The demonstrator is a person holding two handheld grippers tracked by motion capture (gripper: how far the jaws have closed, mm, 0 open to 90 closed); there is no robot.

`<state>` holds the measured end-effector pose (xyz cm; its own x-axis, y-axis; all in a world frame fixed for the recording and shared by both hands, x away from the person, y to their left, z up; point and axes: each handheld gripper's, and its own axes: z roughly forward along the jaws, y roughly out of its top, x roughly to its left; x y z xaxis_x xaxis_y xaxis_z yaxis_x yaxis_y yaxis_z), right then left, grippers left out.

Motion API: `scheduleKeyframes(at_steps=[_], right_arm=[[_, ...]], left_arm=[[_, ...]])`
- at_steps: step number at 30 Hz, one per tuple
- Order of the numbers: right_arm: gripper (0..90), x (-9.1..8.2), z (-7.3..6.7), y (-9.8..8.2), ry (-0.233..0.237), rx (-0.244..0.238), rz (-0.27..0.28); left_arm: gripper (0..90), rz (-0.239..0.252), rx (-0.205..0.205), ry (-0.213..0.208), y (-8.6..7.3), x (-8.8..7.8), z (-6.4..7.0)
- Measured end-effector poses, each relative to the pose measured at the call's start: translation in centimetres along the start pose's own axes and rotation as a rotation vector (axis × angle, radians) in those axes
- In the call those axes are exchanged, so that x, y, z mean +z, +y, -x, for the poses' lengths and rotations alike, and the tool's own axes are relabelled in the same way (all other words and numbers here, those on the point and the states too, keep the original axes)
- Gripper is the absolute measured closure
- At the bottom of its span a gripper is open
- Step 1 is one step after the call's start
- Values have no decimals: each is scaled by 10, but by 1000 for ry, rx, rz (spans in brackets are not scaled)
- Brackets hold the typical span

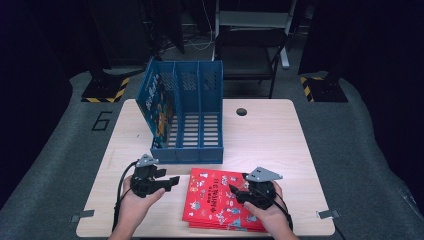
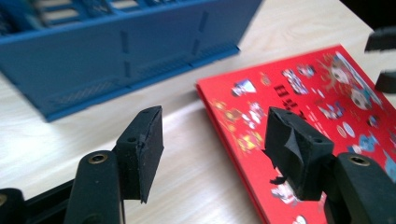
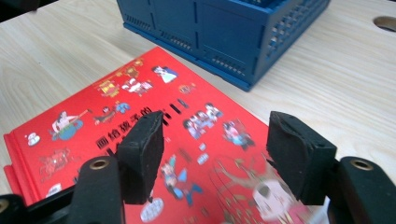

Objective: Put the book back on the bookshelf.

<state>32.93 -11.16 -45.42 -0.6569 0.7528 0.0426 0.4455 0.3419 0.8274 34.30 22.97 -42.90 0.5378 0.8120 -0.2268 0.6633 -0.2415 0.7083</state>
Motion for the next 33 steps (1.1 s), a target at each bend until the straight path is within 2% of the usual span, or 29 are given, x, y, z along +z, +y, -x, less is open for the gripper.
scheduleKeyframes(at_steps=[1, 2, 5, 9, 10, 15, 18, 19, 24, 25, 28, 30, 33], right_arm=[[345, -5, 4, -5, -23, 10, -2], [345, -5, 4, -5, -23, 10, -2], [341, -11, 11, -14, -77, -14, -29], [310, -16, 24, -29, -86, 33, -73], [305, -17, 25, -32, -94, 44, -78], [285, -20, 31, -44, -77, 102, -122], [280, -21, 31, -49, -67, 121, -144], [280, -20, 30, -50, -68, 125, -144], [279, -18, 31, -54, -55, 137, -163], [264, -16, 30, -55, -48, 160, -179], [261, -16, 30, -55, -44, 180, -176], [260, -16, 32, -56, -32, 193, -178], [248, -15, 31, -56, -31, 190, -181]], left_arm=[[374, -3, 16, -11, -4, 8, 4], [374, -3, 16, -11, -4, 8, 4], [374, -39, 31, -35, -12, 19, 8], [402, -97, 36, -48, -18, 33, 11], [402, -104, 49, -50, -19, 37, 13], [400, -144, 28, -117, -26, 46, 16], [399, -154, 17, -136, -31, 49, 16], [398, -151, 11, -136, -33, 50, 17], [395, -161, 37, -132, -38, 53, 20], [397, -172, 53, -137, -39, 54, 22], [401, -173, 40, -151, -41, 56, 24], [409, -168, 13, -169, -43, 57, 25], [412, -168, 19, -173, -43, 56, 25]])
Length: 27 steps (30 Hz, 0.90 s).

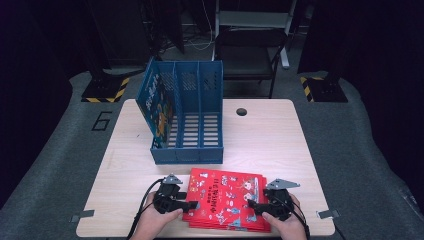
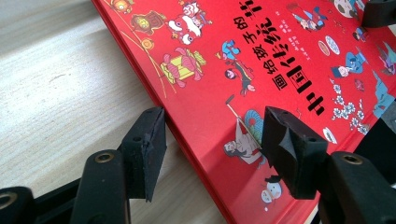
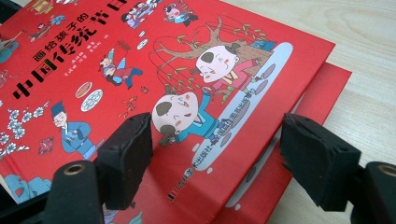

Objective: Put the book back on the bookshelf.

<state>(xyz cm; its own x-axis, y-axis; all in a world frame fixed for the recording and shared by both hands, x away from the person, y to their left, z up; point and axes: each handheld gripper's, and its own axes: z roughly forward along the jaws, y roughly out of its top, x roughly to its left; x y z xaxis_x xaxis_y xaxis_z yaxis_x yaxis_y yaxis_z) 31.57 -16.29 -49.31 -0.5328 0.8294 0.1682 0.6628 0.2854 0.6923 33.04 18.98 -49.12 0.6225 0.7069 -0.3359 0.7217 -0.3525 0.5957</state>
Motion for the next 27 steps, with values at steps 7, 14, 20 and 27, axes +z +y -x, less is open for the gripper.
scheduleKeyframes(at_steps=[7, 14, 20, 27], right_arm=[[241, 1, 0, 1, -1, -13, -2], [237, 7, 0, 6, 4, -20, 16], [233, 16, 0, 13, 5, -17, 32], [235, 21, 0, 19, 1, -36, 35]], left_arm=[[420, -5, 5, 9, -1, -1, 1], [422, 6, -10, 25, -3, -3, 0], [423, 25, -29, 41, -4, -5, -5], [423, 40, -39, 39, -6, -6, -7]])
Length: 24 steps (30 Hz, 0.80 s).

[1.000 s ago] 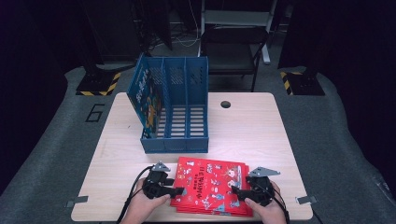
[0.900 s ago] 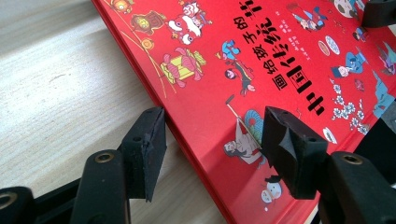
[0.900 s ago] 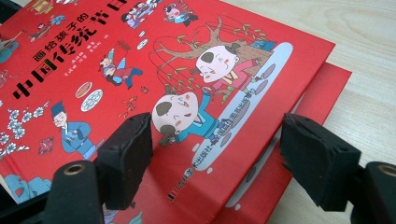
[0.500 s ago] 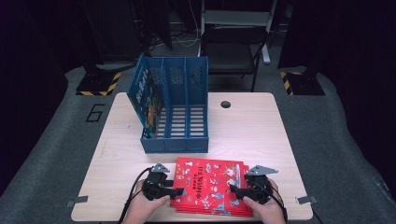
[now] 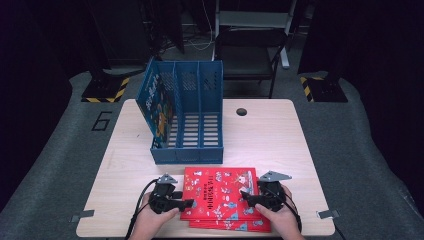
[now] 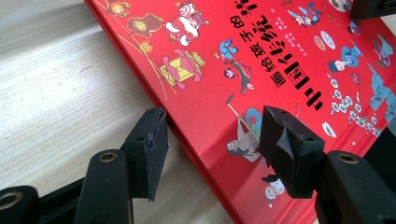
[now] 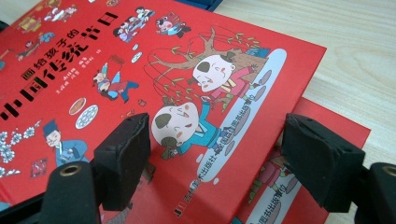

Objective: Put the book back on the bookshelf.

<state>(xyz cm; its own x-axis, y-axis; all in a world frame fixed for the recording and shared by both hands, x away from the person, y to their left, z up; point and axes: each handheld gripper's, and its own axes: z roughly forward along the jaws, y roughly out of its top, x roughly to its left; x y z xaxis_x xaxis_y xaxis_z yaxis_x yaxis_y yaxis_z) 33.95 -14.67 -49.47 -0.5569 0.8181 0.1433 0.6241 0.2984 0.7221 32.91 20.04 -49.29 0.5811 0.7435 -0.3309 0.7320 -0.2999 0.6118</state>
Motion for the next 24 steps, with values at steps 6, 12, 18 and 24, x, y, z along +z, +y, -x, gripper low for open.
scheduleKeyframes(at_steps=[6, 12, 18, 24], right_arm=[[243, -3, 0, -3, 14, 9, -9], [296, -14, -4, -10, 19, -2, -29], [307, -26, -2, -14, 6, 45, -23], [190, -31, 10, -24, -52, 98, -48]], left_arm=[[423, -2, 8, -2, 0, 0, 0], [426, -16, 22, -9, 2, 1, 2], [407, -22, 40, -30, 2, 5, 8], [317, -12, 31, -23, -1, 9, 9]])
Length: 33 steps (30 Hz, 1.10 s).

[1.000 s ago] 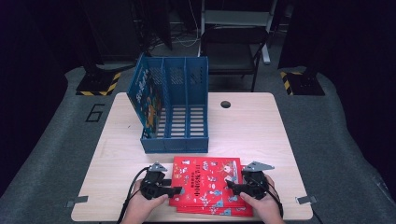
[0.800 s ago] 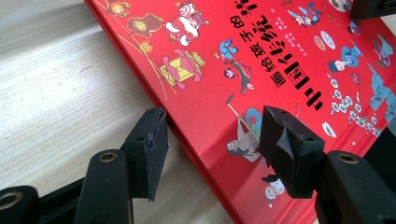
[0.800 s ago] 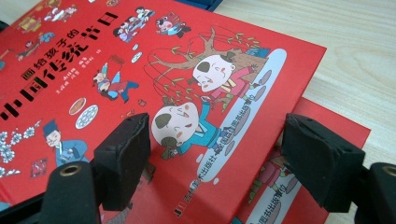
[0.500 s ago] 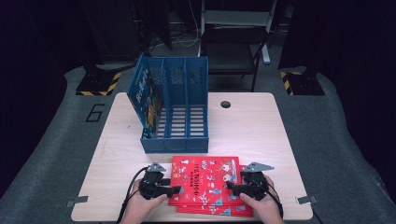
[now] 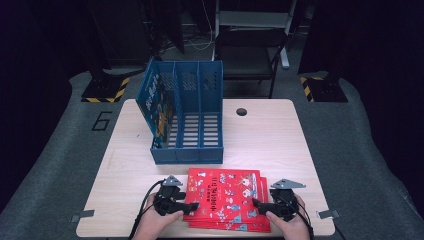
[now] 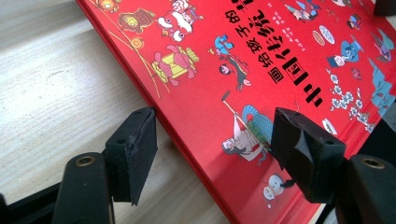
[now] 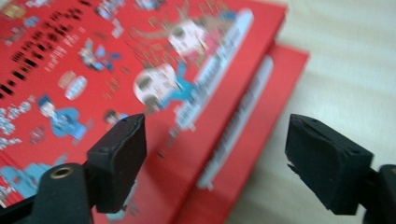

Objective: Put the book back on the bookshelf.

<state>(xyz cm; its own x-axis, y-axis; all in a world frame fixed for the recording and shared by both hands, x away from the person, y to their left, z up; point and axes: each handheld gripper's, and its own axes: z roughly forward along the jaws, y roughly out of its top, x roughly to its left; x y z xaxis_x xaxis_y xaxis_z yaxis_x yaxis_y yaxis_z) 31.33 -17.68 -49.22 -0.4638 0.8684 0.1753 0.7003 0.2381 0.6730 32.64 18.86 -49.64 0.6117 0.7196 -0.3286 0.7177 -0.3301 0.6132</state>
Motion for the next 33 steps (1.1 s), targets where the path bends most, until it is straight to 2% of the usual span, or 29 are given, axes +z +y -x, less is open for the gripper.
scheduleKeyframes(at_steps=[1, 3, 4, 6, 7, 8, 14, 15, 18, 21, 29, 32, 33], right_arm=[[178, 1, 3, -2, 9, 26, -6], [178, 1, 7, -4, 44, 77, -15], [178, 1, 7, -4, 44, 77, -15], [178, 2, 8, -4, 66, 83, -21], [178, 3, 6, -5, 76, 91, -28], [177, 4, 7, -5, 87, 84, -30], [162, 7, 6, -5, 123, 126, -55], [161, 8, 7, -6, 144, 143, -62], [159, 8, 6, -6, 140, 139, -63], [149, 9, 5, -5, 133, 131, -63], [147, 10, 4, -2, 123, 132, -65], [147, 11, 3, 0, 120, 153, -71], [147, 13, 4, 1, 119, 144, -64]], left_arm=[[316, -9, 6, -8, 0, -1, -1], [297, -13, -23, -28, -3, 0, -2], [290, -13, -23, -28, -3, 0, -2], [291, -24, -42, -71, -5, 3, -4], [281, -23, -60, -85, -5, 4, -3], [270, -30, -60, -93, -5, 5, -3], [263, -34, -56, -90, -4, 7, -1], [262, -38, -53, -104, -3, 9, 2], [263, -42, -43, -117, -3, 12, 6], [263, -52, -31, -111, -2, 13, 8], [291, -47, -64, -95, 2, 14, 10], [297, -41, -60, -85, 2, 13, 8], [302, -43, -60, -86, 3, 13, 8]])
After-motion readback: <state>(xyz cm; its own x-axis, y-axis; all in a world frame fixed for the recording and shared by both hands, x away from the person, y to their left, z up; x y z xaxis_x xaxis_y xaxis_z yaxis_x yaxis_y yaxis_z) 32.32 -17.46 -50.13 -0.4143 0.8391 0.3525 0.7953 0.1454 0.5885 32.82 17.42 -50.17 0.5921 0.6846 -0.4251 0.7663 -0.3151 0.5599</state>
